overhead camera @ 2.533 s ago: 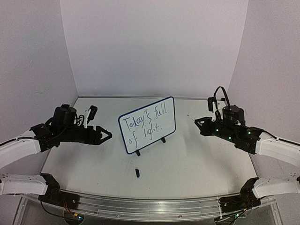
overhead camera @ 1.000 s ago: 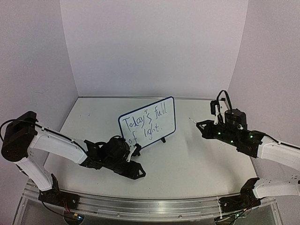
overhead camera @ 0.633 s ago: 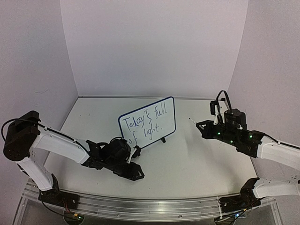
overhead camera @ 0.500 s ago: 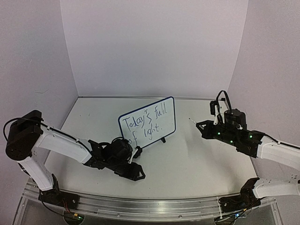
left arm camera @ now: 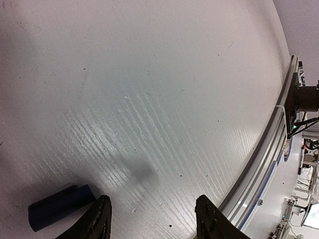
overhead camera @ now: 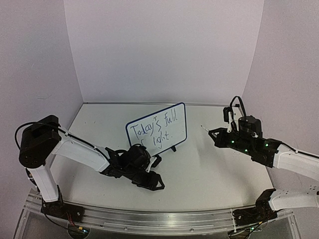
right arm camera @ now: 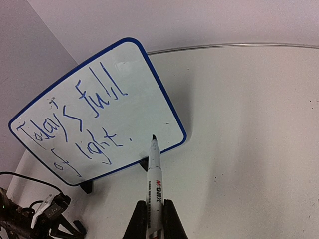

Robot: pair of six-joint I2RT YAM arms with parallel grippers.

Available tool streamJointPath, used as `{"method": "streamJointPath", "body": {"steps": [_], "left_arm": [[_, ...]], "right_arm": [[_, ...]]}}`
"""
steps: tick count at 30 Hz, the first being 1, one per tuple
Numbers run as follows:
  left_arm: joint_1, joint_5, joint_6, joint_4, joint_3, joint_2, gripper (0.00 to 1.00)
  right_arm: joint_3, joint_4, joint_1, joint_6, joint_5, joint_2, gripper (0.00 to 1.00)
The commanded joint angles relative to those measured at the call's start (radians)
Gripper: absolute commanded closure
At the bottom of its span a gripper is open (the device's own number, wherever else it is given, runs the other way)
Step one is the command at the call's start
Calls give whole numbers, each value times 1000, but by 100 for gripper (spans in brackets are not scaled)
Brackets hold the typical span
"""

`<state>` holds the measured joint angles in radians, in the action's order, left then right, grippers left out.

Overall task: Write a sentence on the whiteboard
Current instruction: Pick up the pen cap from the center of the board.

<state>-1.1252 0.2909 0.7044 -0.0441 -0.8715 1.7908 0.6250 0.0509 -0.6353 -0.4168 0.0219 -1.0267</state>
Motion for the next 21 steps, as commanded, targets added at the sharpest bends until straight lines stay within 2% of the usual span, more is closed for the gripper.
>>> {"method": "streamJointPath", "body": {"steps": [1, 7, 12, 14, 21], "left_arm": [[-3, -3, -54, -7, -51, 21, 43], [-4, 11, -179, 0, -64, -59, 43], [2, -5, -299, 84, -38, -166, 43], [16, -14, -333, 140, -38, -163, 44], [38, -66, -413, 173, -19, -155, 45]], "right_arm": [[9, 10, 2, 1, -13, 3, 100], [10, 9, 2, -4, -10, 0, 100], [8, 9, 2, -5, -10, 1, 100], [11, 10, 2, -7, -7, -6, 100], [12, 11, 1, -8, 1, 0, 100]]}}
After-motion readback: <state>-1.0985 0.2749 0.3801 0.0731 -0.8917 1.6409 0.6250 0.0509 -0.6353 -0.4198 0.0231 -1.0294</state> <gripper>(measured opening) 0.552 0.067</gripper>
